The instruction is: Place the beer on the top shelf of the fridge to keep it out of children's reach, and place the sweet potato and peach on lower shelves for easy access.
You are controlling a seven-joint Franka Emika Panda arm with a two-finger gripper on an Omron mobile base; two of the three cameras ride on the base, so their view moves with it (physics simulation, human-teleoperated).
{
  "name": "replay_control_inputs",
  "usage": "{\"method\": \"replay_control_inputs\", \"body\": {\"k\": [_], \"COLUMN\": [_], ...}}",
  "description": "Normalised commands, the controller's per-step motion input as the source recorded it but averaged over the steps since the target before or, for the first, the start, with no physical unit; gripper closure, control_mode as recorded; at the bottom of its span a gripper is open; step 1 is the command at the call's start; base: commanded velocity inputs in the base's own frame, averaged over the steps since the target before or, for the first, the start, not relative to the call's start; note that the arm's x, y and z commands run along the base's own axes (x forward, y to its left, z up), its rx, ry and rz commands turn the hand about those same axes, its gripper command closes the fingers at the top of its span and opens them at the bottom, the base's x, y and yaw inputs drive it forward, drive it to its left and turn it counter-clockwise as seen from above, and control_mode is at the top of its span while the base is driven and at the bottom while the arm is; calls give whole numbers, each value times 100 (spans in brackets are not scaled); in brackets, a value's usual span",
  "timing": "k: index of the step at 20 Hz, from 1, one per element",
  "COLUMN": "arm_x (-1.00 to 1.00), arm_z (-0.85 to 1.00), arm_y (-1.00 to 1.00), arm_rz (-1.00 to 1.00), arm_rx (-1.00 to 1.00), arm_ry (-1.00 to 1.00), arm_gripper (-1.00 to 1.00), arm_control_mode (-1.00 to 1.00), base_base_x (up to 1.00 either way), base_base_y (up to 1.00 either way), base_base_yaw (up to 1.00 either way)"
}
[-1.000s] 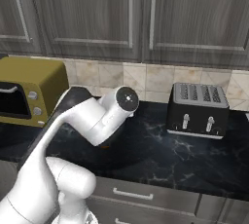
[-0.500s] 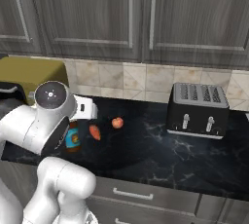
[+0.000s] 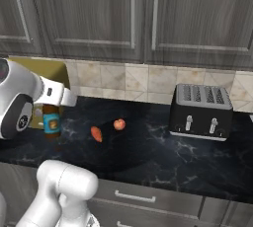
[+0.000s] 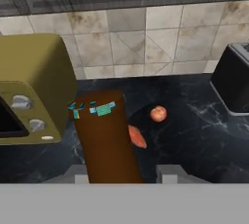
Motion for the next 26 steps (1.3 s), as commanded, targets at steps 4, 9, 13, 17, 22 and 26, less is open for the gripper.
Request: {"method": "replay_control_inputs", "body": {"k": [4, 9, 13, 17, 22, 26], "arm_x": [-19, -36, -22, -4, 0, 0], "arm_z": [42, 9, 0, 0, 0, 0], "arm_y": [-20, -28, -5, 0, 3, 0], "arm_rz": [-1, 0, 0, 0, 0, 0], "arm_rx": [0, 0, 0, 0, 0, 0], "arm_ry": [0, -1, -9, -11, -6, 0], "arm_gripper": [100, 100, 100, 100, 100, 100], "arm_control_mode": [-100, -100, -100, -100, -100, 100], "base_base_x": [0, 0, 0, 0, 0, -31], "base_base_y": [0, 0, 0, 0, 0, 8], "base_base_yaw": [0, 0, 0, 0, 0, 3]}}
